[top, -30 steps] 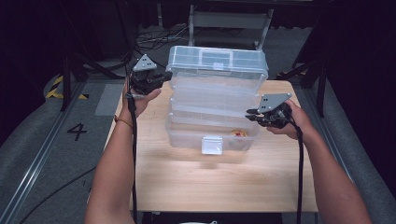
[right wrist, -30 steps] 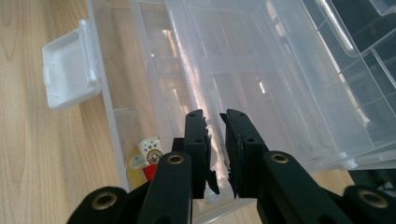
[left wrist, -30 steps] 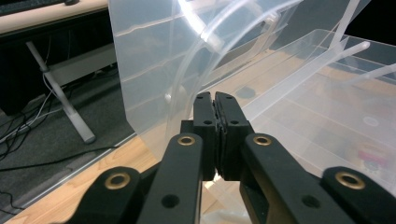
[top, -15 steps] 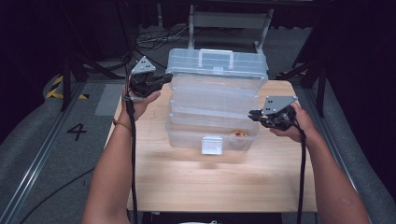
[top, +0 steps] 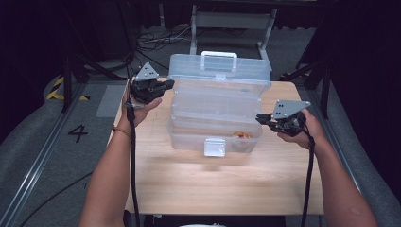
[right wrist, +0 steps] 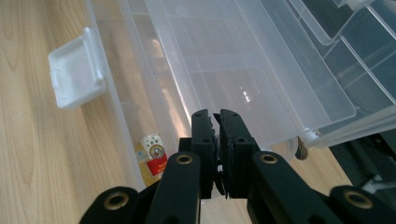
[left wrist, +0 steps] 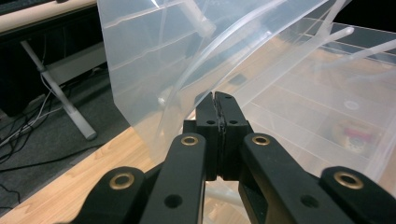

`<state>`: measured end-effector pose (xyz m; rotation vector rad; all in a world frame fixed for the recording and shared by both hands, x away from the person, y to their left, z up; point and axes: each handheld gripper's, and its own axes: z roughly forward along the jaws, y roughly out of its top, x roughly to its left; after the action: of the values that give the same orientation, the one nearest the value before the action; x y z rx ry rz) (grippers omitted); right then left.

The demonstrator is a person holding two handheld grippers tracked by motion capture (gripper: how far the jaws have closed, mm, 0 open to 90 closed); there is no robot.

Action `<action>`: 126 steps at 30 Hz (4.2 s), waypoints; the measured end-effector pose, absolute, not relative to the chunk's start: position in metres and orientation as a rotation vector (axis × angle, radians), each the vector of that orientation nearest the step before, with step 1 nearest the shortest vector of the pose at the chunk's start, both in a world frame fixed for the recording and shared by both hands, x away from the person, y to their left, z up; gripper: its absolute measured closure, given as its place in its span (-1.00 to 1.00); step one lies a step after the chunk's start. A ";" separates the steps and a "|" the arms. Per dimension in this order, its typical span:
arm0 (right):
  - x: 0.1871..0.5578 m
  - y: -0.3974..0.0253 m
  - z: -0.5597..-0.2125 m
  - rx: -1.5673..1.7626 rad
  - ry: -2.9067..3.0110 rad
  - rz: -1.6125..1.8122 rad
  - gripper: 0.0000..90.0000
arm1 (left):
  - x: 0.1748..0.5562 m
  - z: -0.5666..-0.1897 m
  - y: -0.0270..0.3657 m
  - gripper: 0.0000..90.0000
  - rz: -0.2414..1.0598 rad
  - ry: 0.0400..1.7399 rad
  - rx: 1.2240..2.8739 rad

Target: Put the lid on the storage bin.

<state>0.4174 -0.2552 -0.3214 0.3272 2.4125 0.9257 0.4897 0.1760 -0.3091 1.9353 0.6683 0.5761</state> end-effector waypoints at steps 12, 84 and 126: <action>0.409 -0.260 -0.319 0.347 2.391 0.939 0.86 | 0.482 -0.307 0.173 0.98 0.601 0.651 1.947; 0.390 -0.282 -0.366 0.512 2.409 0.985 0.74 | 0.430 -0.352 0.169 1.00 0.579 0.592 2.147; 0.386 -0.289 -0.368 0.609 2.375 1.009 0.68 | 0.417 -0.390 0.179 1.00 0.569 0.647 2.282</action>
<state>0.3856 -0.2887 -0.3684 0.6087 2.3746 1.0090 0.4168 0.1791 -0.3901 2.2817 0.6473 0.5693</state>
